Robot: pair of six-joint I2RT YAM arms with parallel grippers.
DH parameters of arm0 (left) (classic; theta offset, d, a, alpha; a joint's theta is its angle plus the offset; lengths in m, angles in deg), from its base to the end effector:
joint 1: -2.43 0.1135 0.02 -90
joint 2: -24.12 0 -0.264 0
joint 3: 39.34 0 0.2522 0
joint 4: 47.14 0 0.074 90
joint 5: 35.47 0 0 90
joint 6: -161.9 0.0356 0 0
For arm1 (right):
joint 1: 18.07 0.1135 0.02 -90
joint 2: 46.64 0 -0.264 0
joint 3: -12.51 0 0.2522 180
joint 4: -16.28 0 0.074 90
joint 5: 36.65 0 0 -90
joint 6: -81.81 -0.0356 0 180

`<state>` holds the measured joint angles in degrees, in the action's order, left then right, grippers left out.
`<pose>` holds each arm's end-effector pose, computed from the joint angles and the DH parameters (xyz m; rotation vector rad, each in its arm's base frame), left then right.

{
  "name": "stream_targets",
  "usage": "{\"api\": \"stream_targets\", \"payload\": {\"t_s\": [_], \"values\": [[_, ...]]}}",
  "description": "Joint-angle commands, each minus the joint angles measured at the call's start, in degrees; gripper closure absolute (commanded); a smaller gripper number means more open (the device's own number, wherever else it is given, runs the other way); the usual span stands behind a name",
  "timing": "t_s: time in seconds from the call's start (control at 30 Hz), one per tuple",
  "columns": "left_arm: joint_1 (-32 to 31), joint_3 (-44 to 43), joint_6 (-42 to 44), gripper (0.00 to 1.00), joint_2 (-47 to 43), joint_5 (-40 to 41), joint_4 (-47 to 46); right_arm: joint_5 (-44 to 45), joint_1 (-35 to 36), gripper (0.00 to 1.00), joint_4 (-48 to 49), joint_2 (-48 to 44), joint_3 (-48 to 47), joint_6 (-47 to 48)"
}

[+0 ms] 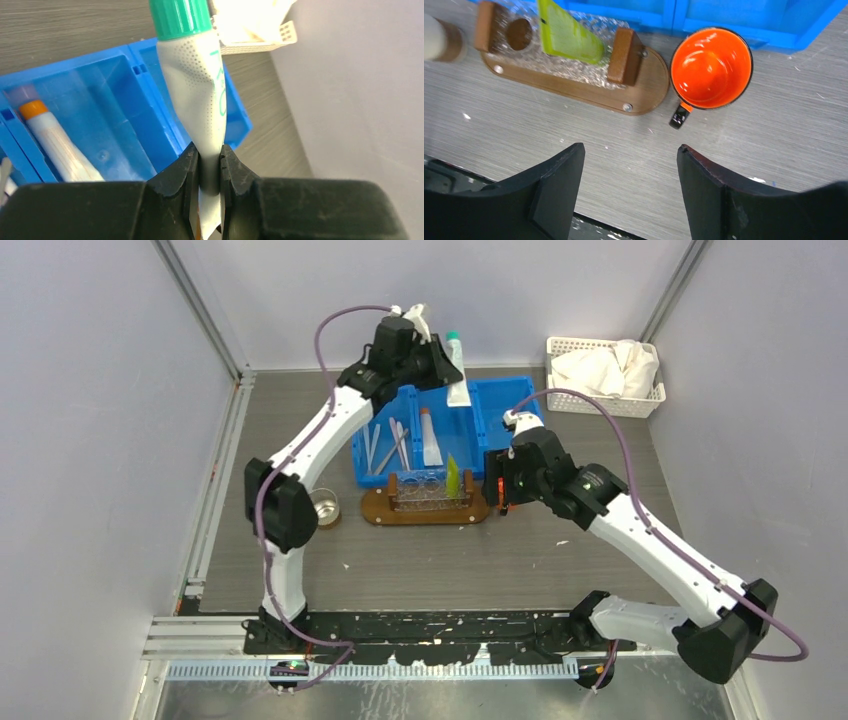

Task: Prepare toiletry sets of a toothbrush and toothpaste on the tray

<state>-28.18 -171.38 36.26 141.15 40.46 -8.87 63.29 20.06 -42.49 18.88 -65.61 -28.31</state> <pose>0.4115 -0.2535 0.3711 0.0782 2.1010 -0.9708 0.1865 0.1386 0.3301 -0.2901 2.3619 0.2850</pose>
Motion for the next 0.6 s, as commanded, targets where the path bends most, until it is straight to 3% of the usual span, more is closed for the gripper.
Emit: {"api": "stream_targets", "payload": {"t_s": [0.0, 0.13, 0.3, 0.4, 0.57], "values": [[1.0, 12.4, -5.0, 0.89, -12.8, -3.0, -14.3, -3.2, -0.2, 0.27, 15.5, -9.5, 5.5, -6.9], [1.0, 30.7, -12.4, 0.89, -24.9, -2.3, -27.5, -12.6, -0.2, 0.33, 38.3, -15.9, 17.2, -18.6], [1.0, 52.4, -24.0, 0.89, -39.3, 1.1, -41.5, -19.2, 0.1, 0.37, 63.4, -13.9, 26.6, -30.2], [0.5, 61.6, -31.0, 0.89, -47.5, 5.6, -47.0, -20.3, 0.9, 0.37, 69.4, -10.9, 27.3, -32.0], [-0.7, 68.8, -35.5, 0.89, -60.0, 13.5, -42.3, -16.8, 5.4, 0.38, 68.3, -7.2, 23.0, -29.2]]}}
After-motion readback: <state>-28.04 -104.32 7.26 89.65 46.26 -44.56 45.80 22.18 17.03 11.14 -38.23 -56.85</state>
